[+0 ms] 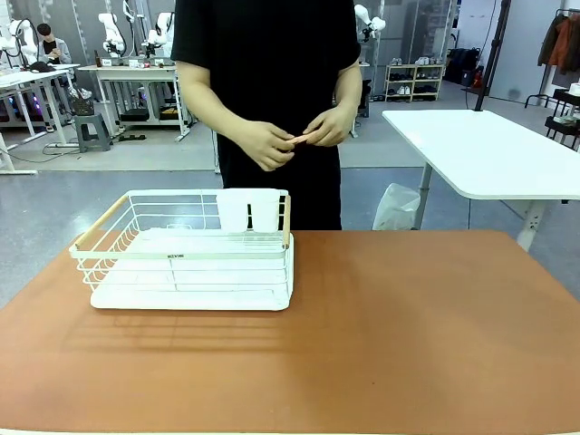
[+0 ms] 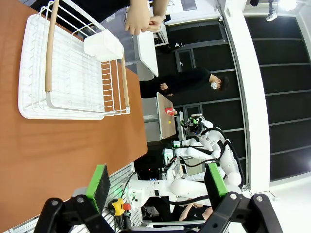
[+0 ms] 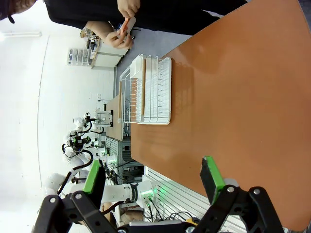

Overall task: Clean the table.
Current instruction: Pick up the Lint Roller when the human hands it over.

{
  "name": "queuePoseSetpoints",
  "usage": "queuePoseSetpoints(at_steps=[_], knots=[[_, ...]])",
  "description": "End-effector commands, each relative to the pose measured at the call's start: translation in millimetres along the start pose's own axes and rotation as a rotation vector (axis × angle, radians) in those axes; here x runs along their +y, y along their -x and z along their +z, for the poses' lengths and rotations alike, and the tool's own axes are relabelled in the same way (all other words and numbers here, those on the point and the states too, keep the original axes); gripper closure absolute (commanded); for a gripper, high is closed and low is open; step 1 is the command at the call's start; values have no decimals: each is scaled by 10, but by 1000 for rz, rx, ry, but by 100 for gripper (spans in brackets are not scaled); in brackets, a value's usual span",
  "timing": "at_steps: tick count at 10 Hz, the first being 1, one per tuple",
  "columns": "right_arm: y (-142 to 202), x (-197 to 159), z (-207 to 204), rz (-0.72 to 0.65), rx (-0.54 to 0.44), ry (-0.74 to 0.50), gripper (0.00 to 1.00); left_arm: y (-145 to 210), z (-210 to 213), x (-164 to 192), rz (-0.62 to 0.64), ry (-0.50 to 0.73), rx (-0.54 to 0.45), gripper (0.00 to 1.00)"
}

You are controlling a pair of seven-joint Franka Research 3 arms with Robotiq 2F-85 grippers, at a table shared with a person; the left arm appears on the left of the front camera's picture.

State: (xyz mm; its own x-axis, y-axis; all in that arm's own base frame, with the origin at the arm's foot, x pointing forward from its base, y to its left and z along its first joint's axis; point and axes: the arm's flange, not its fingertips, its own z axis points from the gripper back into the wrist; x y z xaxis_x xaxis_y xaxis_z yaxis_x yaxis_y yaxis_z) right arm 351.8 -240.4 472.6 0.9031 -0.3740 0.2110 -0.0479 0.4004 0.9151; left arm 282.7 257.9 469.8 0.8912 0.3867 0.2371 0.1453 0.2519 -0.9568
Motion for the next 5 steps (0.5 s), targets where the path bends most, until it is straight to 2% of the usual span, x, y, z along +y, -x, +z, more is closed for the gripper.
queuePoseSetpoints(at_steps=[1, 5], knots=[[3, 30, 9, 9, -4, -16, 0, 15, 36, -2, -19, 12, 5, 0], [3, 30, 9, 9, -4, -16, 0, 15, 36, -2, -19, 12, 5, 0]])
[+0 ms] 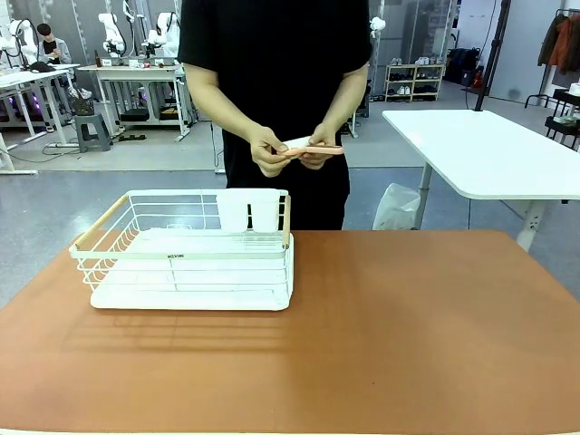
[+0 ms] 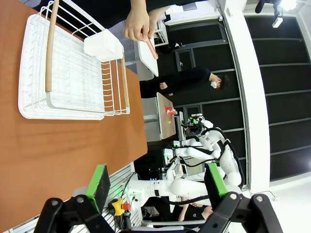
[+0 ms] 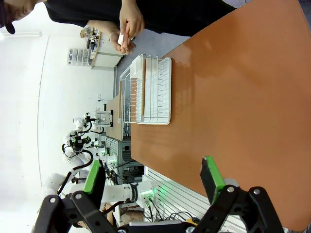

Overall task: Clean the table.
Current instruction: Pick up the Lint Roller when the human hands it over.

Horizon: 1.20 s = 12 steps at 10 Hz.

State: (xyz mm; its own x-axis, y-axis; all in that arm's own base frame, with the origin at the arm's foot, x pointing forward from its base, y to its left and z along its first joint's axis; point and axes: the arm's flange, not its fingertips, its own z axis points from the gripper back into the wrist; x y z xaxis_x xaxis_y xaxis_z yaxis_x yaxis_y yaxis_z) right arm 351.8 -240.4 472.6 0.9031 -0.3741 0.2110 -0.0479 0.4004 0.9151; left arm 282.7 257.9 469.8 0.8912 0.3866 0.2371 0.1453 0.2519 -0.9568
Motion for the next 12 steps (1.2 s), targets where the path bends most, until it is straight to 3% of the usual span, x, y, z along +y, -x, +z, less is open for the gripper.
queuePoseSetpoints(at_steps=[1, 12], knots=[[3, 30, 9, 9, -4, -15, 0, 15, 36, -2, -19, 12, 5, 0], [3, 30, 9, 9, -4, -15, 0, 15, 36, -2, -19, 12, 5, 0]])
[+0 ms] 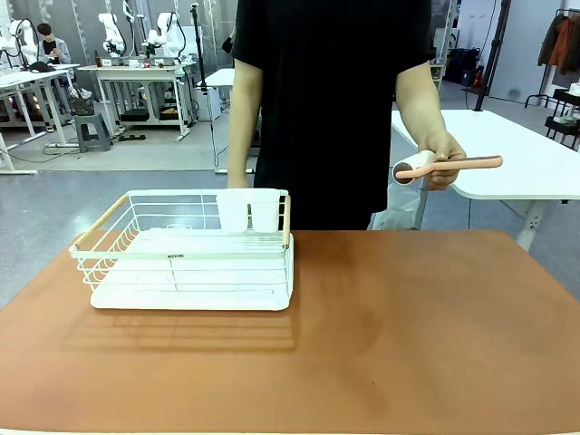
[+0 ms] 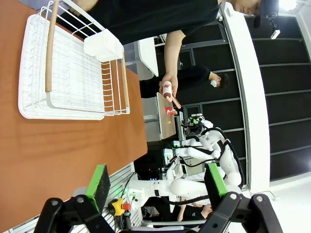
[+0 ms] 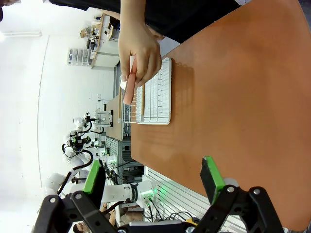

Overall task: Clean the table.
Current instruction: Pick up the Lint Roller when the human hands it over.

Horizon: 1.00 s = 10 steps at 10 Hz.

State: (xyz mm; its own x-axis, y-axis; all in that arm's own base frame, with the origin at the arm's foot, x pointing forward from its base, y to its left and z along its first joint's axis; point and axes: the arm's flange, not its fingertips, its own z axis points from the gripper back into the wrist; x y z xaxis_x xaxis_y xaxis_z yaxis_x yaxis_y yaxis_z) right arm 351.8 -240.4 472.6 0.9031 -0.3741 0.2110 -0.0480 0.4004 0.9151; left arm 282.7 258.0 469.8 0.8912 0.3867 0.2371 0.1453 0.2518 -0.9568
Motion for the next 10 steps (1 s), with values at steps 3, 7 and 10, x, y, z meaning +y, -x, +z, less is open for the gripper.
queuePoseSetpoints(at_steps=[3, 7, 10], knots=[[0, 0, 0, 0, 0, 0, 0, 15, 35, -2, -19, 12, 6, 0], [317, 541, -483, -239, -24, 48, 0, 15, 35, -2, -19, 12, 6, 0], [241, 717, -945, -353, -50, 79, 0, 15, 35, -2, -19, 12, 6, 0]])
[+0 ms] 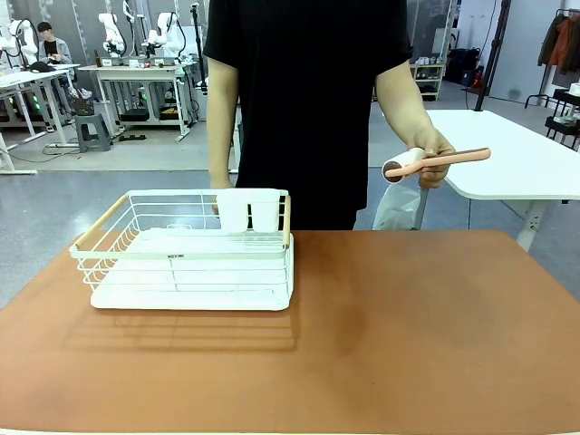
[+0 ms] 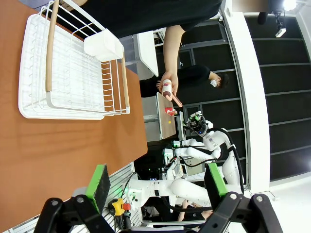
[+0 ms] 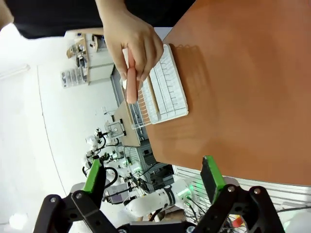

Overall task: Clean the table.
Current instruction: Pick up the Lint Roller when the human hands it over.

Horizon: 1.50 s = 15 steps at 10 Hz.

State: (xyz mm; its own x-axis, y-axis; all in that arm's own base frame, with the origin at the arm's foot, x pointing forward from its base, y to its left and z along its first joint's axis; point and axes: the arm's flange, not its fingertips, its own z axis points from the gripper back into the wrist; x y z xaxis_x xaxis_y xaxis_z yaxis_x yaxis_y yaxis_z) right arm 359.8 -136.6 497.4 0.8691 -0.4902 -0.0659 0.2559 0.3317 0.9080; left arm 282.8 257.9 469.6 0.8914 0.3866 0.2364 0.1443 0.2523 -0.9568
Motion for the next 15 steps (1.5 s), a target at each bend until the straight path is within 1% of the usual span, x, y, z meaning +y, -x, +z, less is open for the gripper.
queuePoseSetpoints(at_steps=[1, 3, 4, 6, 8, 9, 12, 15], knots=[[-5, 137, -240, -77, -49, -7, 0, 15, 37, -3, -20, 13, 5, 0], [-12, 217, -512, -97, -61, 17, 0, 15, 37, -3, -20, 13, 5, 0], [-38, 260, -652, -111, -69, 4, 0, 15, 37, -3, -20, 13, 5, 0], [-63, 302, -883, -100, -82, 9, 0, 15, 37, -3, -20, 13, 5, 0], [-121, 363, -1140, -119, -97, -36, 0, 15, 37, -3, -20, 13, 5, 0], [-145, 374, -1247, -124, -87, -33, 0, 15, 37, -3, -20, 13, 5, 0], [-188, 386, -1446, -102, -140, -36, 0, 15, 37, -3, -20, 13, 5, 0], [-96, 335, -1579, -48, -140, -19, 0, 15, 37, -3, -20, 13, 5, 0]])
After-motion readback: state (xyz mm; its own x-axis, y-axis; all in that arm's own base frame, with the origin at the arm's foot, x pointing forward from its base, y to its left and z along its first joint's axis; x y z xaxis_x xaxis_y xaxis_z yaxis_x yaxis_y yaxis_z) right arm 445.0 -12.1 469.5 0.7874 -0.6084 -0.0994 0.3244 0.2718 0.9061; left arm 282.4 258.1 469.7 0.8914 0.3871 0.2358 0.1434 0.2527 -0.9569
